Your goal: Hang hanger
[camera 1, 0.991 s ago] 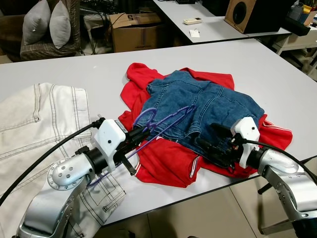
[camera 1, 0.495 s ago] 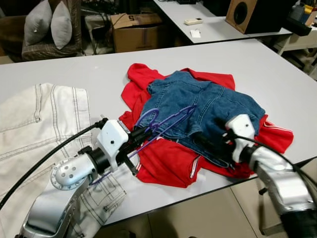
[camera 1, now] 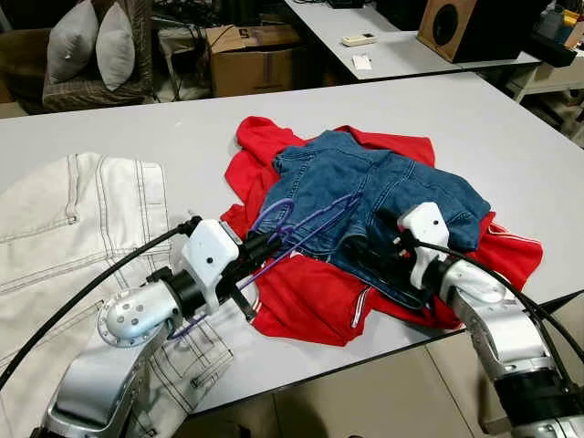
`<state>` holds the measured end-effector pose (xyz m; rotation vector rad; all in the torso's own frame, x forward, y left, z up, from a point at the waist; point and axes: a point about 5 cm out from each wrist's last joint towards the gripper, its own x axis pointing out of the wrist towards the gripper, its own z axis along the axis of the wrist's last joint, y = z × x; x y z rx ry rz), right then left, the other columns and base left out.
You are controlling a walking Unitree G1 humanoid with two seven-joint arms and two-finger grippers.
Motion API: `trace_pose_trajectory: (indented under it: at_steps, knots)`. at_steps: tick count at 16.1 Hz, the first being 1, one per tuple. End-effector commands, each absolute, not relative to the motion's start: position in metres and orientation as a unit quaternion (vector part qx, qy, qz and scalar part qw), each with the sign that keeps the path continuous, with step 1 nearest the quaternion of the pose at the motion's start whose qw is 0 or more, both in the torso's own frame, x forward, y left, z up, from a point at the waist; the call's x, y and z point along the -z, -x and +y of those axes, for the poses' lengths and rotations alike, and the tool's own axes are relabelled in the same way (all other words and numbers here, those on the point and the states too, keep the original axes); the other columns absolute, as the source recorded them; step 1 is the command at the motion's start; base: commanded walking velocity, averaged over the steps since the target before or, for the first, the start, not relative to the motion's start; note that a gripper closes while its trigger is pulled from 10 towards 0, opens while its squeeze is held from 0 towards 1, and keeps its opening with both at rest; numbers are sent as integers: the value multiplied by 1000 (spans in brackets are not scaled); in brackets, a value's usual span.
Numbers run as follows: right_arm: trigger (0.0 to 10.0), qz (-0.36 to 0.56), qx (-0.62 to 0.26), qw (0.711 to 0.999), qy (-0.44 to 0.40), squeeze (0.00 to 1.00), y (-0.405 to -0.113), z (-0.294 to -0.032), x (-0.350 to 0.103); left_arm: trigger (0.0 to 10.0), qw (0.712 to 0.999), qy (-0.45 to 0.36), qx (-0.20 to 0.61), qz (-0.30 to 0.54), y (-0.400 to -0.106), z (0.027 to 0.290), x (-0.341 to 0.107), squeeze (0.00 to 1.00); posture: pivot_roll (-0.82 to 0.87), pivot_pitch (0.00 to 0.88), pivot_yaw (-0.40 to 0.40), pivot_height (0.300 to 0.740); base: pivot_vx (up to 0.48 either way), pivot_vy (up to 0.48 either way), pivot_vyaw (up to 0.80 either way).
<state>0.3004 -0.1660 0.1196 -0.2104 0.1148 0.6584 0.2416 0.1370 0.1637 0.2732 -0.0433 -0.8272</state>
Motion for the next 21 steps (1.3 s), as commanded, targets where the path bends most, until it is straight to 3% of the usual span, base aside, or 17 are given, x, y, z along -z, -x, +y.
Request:
trace_pose_trajectory:
  at_steps: [1, 10, 21]
  knots:
    - [0, 55, -325, 937, 113, 0, -298, -168, -121, 10000, 904, -139, 403, -25, -240, 135, -164, 0, -22, 29, -22, 740, 0, 0, 0]
    - [0, 56, -326, 938, 108, 0, -299, -171, -122, 10000, 914, -153, 374, -35, -247, 142, -165, 0, -25, 19, -27, 740, 0, 0, 0]
    - [0, 57, -360, 929, 65, 0, -316, -176, -134, 10000, 928, -173, 325, -63, -253, 182, -187, 0, -3, 28, -54, 740, 0, 0, 0]
